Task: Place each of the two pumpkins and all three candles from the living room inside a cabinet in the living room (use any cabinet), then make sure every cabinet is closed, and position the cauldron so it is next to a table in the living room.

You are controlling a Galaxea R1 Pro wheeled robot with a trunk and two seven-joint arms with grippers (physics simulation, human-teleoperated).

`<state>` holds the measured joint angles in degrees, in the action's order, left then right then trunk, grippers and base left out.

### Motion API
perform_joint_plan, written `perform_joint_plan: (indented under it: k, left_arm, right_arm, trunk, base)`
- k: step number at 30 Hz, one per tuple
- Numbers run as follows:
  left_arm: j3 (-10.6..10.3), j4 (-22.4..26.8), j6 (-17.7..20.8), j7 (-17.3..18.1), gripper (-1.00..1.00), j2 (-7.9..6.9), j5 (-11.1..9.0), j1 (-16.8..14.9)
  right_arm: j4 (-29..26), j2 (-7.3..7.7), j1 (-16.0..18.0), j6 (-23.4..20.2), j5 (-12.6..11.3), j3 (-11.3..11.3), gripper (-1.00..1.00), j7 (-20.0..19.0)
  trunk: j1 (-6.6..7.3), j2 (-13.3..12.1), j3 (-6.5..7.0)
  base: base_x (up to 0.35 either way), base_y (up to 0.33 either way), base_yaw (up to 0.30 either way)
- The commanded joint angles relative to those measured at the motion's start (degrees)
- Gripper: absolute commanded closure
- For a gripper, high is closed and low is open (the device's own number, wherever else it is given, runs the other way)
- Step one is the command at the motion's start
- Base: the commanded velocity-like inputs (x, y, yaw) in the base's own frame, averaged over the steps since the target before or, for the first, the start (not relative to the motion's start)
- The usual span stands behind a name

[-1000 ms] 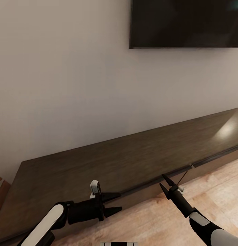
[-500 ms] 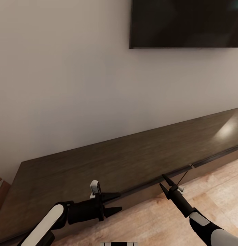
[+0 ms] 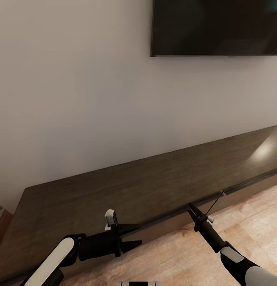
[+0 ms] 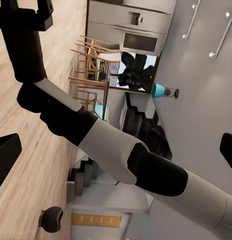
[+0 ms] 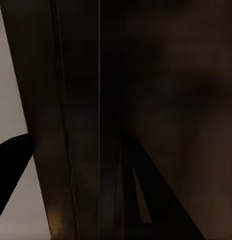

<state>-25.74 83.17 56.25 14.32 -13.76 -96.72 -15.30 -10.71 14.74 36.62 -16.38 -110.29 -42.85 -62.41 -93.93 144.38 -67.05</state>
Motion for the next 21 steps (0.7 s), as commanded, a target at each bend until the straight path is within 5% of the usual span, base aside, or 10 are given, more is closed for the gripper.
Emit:
perform_joint_plan:
  k: [1,21]
  left_arm:
    - [-0.09,-0.02,0.0,0.51,-1.0,-0.04,0.4,-0.06]
    - [-0.1,-0.02,0.0,0.44,-1.0,-0.04,0.4,-0.06]
  right_arm:
    - [-0.01,0.03,0.03,-0.65,-0.63,-0.57,1.0,-0.17]
    - [0.03,0.09,0.03,-0.2,-0.71,-0.57,1.0,-0.17]
  trunk:
    - [0.01,0.02,-0.05]
    - [0.01,0.02,-0.05]
  base:
    - [-0.011,0.0,0.0]
    - [-0.001,0.0,0.0]
